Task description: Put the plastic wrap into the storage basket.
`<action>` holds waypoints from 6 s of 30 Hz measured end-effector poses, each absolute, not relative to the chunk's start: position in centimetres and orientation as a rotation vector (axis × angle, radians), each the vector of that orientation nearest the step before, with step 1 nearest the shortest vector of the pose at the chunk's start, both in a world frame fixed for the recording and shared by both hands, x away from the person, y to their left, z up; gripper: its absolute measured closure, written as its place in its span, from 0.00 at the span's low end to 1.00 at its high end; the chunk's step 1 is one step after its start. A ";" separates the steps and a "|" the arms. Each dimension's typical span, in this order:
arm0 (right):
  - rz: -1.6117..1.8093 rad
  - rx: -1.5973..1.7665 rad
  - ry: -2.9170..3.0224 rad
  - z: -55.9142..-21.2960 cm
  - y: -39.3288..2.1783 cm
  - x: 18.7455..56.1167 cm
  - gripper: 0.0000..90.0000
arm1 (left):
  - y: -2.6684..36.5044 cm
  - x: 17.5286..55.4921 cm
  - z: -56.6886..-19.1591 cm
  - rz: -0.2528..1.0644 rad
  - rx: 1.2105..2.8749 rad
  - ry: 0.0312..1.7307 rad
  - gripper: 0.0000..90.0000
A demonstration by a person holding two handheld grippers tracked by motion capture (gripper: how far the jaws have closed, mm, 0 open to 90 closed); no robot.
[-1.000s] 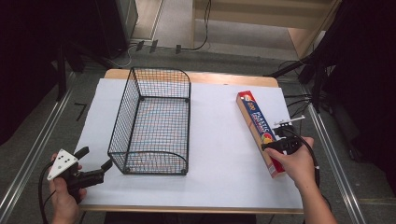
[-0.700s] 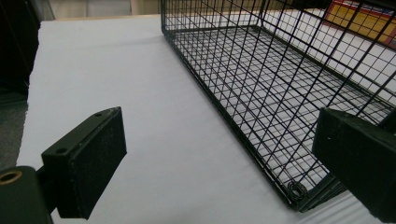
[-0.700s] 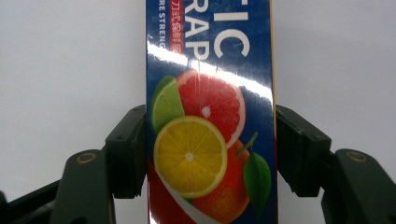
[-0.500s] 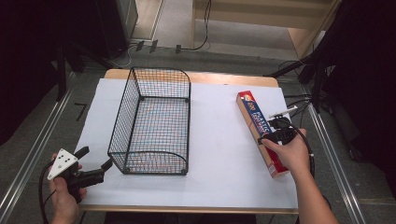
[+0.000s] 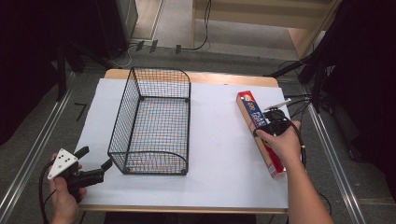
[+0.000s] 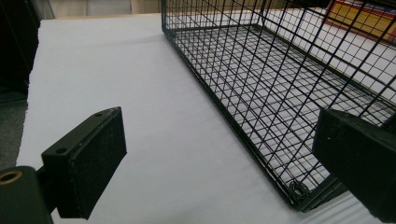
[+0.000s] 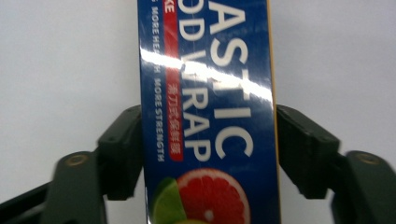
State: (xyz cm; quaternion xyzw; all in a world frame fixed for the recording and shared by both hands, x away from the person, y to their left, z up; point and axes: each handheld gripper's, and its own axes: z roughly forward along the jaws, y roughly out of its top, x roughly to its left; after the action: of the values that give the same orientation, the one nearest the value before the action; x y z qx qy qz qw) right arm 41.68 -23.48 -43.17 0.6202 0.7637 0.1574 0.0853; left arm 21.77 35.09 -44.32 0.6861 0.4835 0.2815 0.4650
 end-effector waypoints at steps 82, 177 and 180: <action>0.369 1.377 2.624 -33.9 -9.3 41.6 0.46 | 35.5 21.8 -44.3 0.684 1.661 1.201 0.04; 0.425 1.033 2.823 -32.5 6.5 40.0 0.46 | 35.5 21.8 -44.2 0.680 1.644 1.191 0.04; 0.421 1.027 2.830 -32.5 6.7 39.9 0.46 | 35.5 21.8 -44.2 0.681 1.645 1.191 0.04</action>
State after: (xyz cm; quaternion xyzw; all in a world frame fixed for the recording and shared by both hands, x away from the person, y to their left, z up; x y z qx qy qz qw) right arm 39.91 6.66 -32.52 0.3375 0.9297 0.1383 0.0509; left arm 21.81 35.53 -44.17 0.6741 0.4880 0.2791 0.4791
